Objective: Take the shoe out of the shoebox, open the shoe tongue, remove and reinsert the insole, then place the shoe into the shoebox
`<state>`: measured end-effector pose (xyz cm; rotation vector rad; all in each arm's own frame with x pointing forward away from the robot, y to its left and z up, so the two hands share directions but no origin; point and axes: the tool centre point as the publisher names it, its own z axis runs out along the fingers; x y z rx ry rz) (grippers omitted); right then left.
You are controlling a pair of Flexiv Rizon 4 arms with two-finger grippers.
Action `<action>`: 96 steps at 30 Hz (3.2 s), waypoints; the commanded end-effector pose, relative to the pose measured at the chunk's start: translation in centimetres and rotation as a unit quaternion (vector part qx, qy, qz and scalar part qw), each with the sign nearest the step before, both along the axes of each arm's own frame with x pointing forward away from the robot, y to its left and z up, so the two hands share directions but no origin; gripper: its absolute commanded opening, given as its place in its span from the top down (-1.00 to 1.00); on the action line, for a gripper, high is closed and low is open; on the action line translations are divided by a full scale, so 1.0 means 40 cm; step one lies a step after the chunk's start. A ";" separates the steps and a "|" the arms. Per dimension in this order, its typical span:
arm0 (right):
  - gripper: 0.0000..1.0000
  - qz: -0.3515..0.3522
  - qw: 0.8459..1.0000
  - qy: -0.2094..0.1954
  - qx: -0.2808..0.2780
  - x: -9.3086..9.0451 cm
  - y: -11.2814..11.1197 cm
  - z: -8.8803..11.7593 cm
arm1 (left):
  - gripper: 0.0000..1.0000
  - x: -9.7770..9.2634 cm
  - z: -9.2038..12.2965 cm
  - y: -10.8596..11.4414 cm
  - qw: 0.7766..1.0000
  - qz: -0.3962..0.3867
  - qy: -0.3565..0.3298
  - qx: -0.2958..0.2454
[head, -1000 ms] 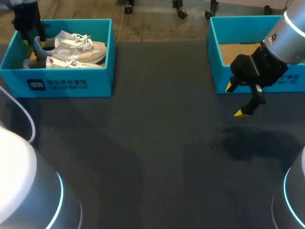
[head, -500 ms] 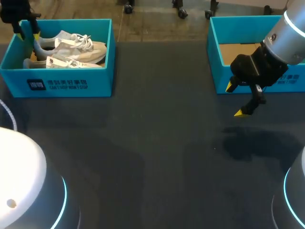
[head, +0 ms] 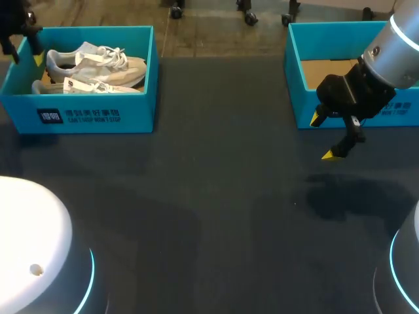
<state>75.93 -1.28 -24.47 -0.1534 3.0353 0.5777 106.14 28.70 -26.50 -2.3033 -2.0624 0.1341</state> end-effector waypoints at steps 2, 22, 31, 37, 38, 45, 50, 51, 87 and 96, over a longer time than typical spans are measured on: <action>-1.00 0.000 1.000 -0.001 -0.001 0.000 0.001 -0.002 | -0.19 -0.079 -0.017 0.000 0.997 -0.003 -0.081 -0.001; -1.00 0.000 1.000 -0.001 -0.001 0.000 0.001 -0.002 | -0.35 -0.046 -0.143 0.008 0.995 -0.002 -0.098 0.003; -1.00 0.000 1.000 -0.001 -0.001 0.000 0.001 -0.002 | -0.35 -0.026 -0.198 0.015 0.996 -0.003 -0.092 0.001; -1.00 0.000 1.000 -0.001 -0.001 0.000 0.001 -0.002 | -0.36 -0.014 -0.242 0.022 0.997 -0.002 -0.082 0.004; -1.00 0.000 1.000 -0.001 -0.001 0.000 0.001 -0.002 | -0.36 -0.015 -0.246 0.022 0.997 -0.004 -0.081 0.005; -1.00 0.000 1.000 -0.001 -0.001 0.000 0.001 -0.002 | 0.13 -0.004 -0.285 0.027 0.997 -0.001 -0.078 0.015; -1.00 0.000 1.000 -0.001 -0.001 0.000 0.001 -0.002 | 1.00 -0.006 -0.279 0.030 0.997 -0.005 -0.081 0.016; -1.00 0.000 1.000 -0.001 -0.001 0.000 0.001 -0.002 | 1.00 -0.007 -0.276 0.030 0.997 -0.007 -0.081 0.016; -1.00 0.000 1.000 -0.001 -0.001 0.000 0.001 -0.002 | 1.00 -0.047 0.069 -0.025 0.994 -0.057 -0.068 0.062; -1.00 0.000 1.000 -0.001 -0.001 0.000 0.001 -0.002 | 1.00 -0.044 0.172 -0.044 0.994 -0.036 -0.075 0.074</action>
